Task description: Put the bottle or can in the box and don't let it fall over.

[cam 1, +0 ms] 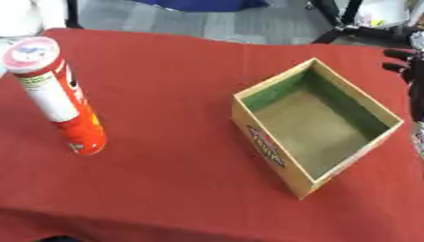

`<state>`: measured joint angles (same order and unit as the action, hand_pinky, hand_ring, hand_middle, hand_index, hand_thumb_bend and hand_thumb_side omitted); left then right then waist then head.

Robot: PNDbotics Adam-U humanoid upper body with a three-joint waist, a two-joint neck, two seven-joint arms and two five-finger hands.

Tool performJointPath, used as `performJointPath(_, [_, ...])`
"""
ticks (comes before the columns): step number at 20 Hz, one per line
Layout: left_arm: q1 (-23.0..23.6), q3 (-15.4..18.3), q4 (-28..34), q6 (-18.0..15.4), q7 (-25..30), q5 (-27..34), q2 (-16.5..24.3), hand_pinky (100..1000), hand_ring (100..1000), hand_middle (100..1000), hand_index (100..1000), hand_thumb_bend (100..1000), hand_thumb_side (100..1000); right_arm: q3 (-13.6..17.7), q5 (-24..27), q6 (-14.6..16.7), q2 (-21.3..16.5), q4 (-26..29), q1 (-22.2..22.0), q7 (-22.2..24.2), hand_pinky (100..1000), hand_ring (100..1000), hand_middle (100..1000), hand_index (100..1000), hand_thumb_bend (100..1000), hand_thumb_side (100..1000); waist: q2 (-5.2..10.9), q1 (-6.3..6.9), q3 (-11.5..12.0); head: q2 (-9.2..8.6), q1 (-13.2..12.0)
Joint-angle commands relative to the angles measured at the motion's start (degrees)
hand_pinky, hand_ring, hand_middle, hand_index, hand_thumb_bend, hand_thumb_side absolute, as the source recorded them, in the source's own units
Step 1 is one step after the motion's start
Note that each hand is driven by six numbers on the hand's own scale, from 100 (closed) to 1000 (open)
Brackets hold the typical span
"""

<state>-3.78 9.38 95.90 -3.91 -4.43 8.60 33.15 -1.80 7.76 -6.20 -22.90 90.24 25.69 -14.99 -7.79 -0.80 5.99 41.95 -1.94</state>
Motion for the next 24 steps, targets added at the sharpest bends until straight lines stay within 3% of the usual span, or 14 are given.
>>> performJointPath(1, [-0.2, 0.8, 0.6, 0.4, 0.1, -2.4, 1.2, 1000, 954, 830, 879, 594, 695, 0.5, -0.5, 0.1, -0.9, 0.5, 0.6, -0.1, 789, 825, 874, 918, 100, 902, 0.56, 0.16, 0.0, -0.64, -0.1])
performJointPath(12, [-1.1, -0.6, 0.1, 3.7, 0.7, -7.1, 1.4, 1000, 950, 840, 888, 582, 704, 0.5, -0.6, 0.0, -0.8, 0.4, 0.6, -0.1, 789, 826, 874, 918, 100, 902, 0.57, 0.16, -0.1, -0.54, -0.5])
performJointPath(20, [-2.3, -1.8, 0.5, 4.4, 3.3, -11.2, 1.5, 1000, 956, 839, 886, 720, 699, 0.4, -0.8, 0.0, -0.8, 0.2, 0.7, 0.0, 790, 825, 873, 918, 100, 903, 0.48, 0.15, -0.2, -0.47, -0.8])
performJointPath(24, [-2.3, -1.8, 0.4, 4.2, 3.9, -12.0, 1.3, 1000, 956, 835, 881, 728, 688, 0.4, -0.8, -0.1, -0.7, 0.2, 0.7, 0.1, 790, 825, 874, 918, 100, 904, 0.45, 0.13, -0.1, -0.53, -0.9])
